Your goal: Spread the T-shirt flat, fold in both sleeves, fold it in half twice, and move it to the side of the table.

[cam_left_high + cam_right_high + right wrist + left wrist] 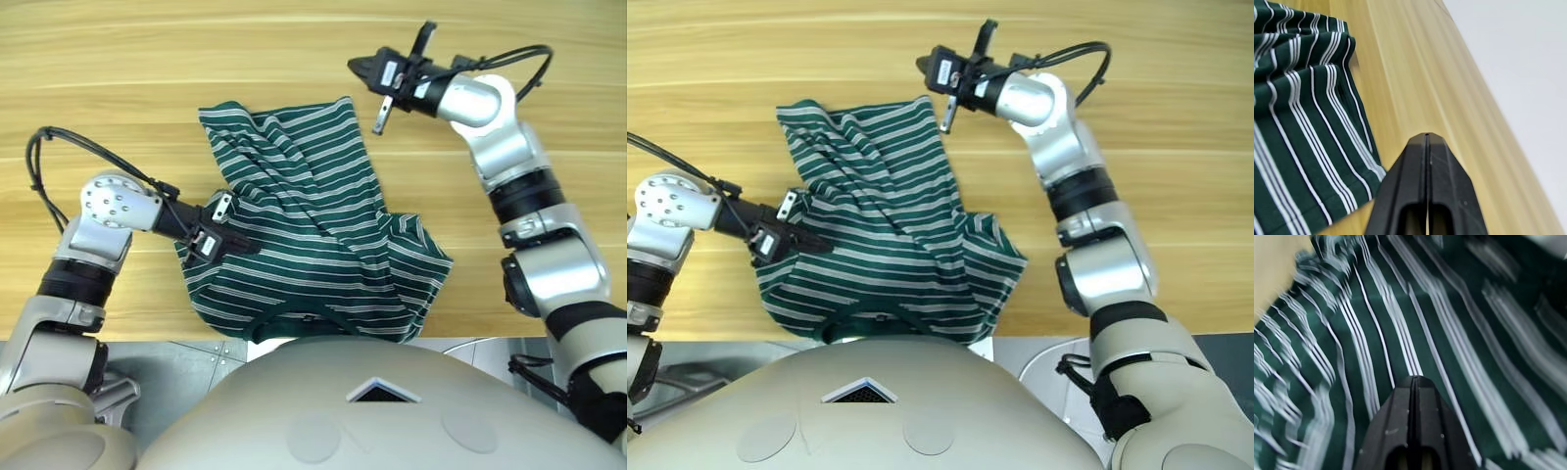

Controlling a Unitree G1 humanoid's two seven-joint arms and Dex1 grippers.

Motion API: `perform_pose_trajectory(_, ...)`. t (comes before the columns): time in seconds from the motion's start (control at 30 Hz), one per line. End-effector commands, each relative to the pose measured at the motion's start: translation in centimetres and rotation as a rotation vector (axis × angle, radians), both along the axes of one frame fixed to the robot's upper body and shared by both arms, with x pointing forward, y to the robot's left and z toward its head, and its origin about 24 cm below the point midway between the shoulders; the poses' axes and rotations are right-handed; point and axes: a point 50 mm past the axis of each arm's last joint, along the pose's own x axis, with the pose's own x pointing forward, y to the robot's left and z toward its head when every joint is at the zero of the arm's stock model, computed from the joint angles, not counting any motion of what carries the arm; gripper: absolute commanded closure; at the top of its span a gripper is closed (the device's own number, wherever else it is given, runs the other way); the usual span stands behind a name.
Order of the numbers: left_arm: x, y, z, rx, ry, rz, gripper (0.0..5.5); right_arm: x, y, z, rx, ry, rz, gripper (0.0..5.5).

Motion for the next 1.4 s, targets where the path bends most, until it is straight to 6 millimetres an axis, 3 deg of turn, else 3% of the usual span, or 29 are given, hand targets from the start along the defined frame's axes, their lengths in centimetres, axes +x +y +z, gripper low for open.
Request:
perform_pose_trajectory(0.03,-0.2,0.1,-1.8,0.151,-0.025,-0.074,5.5,1.1,1.9,-1.4,-0.084,0.047,-0.026,5.49)
perform_pose_trajectory(0.23,-1.1,0.2,-3.2,0.221,0.001,-0.154,5.5,0.7,3.3,-4.5,-0.177,0.153,-0.048,5.49)
perform_pose_trajectory(0.47,-2.4,-0.8,-3.9,0.195,0.043,-0.207,5.5,-0.6,2.8,-7.4,-0.218,0.257,-0.09,5.49)
perform_pose_trajectory(0.67,-3.0,-1.1,-4.2,0.186,0.074,-0.219,5.5,-0.1,-0.5,-8.2,-0.239,0.29,-0.26,5.49)
perform_pose_trajectory(0.87,-3.8,-1.2,-4.8,0.182,0.112,-0.223,5.5,0.6,-7.7,-7.9,-0.242,0.294,-0.626,5.49)
perform_pose_trajectory(1.0,-4.4,-1.2,-5.4,0.187,0.143,-0.231,5.5,0.6,-10.6,-7.4,-0.197,0.293,-0.767,5.49)
perform_pose_trajectory(1.27,-5.1,-1.2,-5.6,0.183,0.183,-0.238,5.5,0.4,-13.4,-6.7,-0.143,0.288,-0.884,5.49)
perform_pose_trajectory(1.4,-5.0,-1.3,-5.5,0.174,0.18,-0.232,5.5,1.3,-12.5,-5.4,0.021,0.293,-0.832,5.49)
